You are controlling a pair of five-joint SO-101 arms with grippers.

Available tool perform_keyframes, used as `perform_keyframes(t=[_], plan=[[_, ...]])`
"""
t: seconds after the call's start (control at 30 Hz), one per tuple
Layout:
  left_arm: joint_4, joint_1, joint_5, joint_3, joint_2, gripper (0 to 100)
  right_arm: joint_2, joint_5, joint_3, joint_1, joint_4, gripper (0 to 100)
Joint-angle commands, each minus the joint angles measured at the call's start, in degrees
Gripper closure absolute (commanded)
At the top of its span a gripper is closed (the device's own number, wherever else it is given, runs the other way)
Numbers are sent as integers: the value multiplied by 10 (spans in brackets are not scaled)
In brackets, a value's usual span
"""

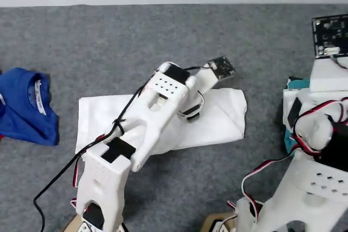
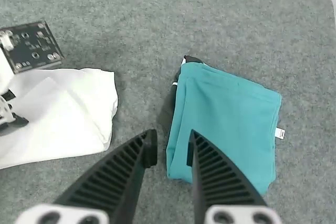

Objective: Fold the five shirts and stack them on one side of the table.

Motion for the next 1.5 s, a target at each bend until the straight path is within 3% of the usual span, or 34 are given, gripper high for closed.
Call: perform_keyframes(t=[0.0, 0.47, 0.73, 1.03, 1.17, 1.47], plan=[[-2, -4, -4, -21, -12, 819, -9, -5, -1, 5, 18, 887], [222, 41, -4, -131, -12, 823, -9, -5, -1, 5, 18, 887], [220, 3, -21, -103, -5, 823, -9, -4, -1, 5, 18, 887], [54, -25, -33, 14, -6, 823, -4, -4, 1, 5, 18, 887], [73, -26, -30, -20, -16, 823, -4, -3, 1, 5, 18, 887], [235, -11, -28, -178, -61, 823, -5, -3, 1, 5, 18, 887]])
